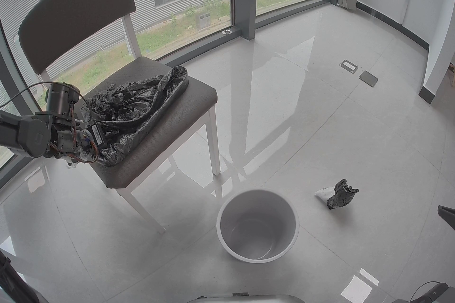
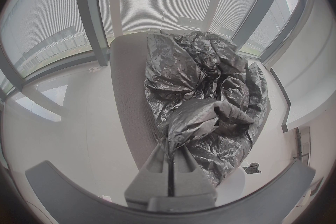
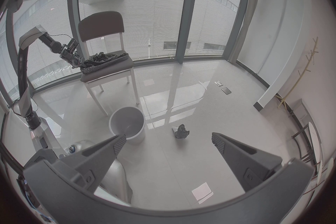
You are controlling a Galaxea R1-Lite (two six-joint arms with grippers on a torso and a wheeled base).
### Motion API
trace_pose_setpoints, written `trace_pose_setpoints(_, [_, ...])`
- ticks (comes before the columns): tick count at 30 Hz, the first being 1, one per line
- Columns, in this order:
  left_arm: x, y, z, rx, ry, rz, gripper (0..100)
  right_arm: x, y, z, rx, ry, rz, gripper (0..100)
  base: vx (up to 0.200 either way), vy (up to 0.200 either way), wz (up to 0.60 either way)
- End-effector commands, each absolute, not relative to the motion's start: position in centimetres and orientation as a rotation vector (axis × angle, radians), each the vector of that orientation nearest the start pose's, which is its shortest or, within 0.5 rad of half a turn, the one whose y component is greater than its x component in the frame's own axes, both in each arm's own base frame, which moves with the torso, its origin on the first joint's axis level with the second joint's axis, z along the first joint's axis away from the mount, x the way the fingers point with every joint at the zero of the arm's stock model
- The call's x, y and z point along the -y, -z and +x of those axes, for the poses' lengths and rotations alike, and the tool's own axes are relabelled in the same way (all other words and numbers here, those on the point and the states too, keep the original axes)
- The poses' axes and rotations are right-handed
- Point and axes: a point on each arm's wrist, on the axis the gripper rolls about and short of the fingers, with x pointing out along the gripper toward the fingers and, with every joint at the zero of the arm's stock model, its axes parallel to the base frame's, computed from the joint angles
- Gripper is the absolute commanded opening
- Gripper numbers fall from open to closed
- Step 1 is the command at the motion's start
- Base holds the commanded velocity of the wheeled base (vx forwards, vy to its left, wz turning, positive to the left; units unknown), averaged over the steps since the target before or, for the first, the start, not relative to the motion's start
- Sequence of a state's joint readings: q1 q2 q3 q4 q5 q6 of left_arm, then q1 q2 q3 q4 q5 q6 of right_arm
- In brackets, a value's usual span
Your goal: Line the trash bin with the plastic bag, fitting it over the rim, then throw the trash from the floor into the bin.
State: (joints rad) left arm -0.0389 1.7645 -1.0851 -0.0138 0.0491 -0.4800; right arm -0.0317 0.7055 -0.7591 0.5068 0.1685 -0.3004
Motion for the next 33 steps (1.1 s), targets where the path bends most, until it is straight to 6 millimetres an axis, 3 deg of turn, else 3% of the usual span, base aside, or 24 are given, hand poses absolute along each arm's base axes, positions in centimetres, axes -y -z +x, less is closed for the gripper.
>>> trace_pose_setpoints(1, [5.4,-24.2,27.7,-0.48,0.038,-0.377,0,-0.2,-23.4,5.3,-0.469,-0.206,-0.248,100,0.0,0.0,0.0])
trace_pose_setpoints(5, [9.0,-28.6,23.7,-0.35,0.26,-0.272,0,-0.2,-23.5,8.1,-0.499,-0.215,-0.252,100,0.0,0.0,0.0])
trace_pose_setpoints(10, [11.5,-32.4,20.2,-0.233,0.456,-0.207,0,-1.0,-23.6,10.9,-0.527,-0.302,-0.264,100,0.0,0.0,0.0])
trace_pose_setpoints(20, [13.5,-35.2,16.6,-0.168,0.63,-0.219,0,-4.2,-22.5,15.9,-0.519,-0.473,-0.304,100,0.0,0.0,0.0])
trace_pose_setpoints(26, [14.2,-36.2,16.2,-0.146,0.63,-0.228,0,-6.2,-21.6,17.7,-0.522,-0.542,-0.305,100,0.0,0.0,0.0])
trace_pose_setpoints(27, [14.6,-36.4,16.3,-0.151,0.608,-0.225,0,-7.5,-21.1,18.3,-0.522,-0.585,-0.299,100,0.0,0.0,0.0])
trace_pose_setpoints(33, [14.4,-37.3,15.5,-0.122,0.629,-0.242,0,-10.6,-19.7,20.3,-0.529,-0.651,-0.292,100,0.0,0.0,0.0])
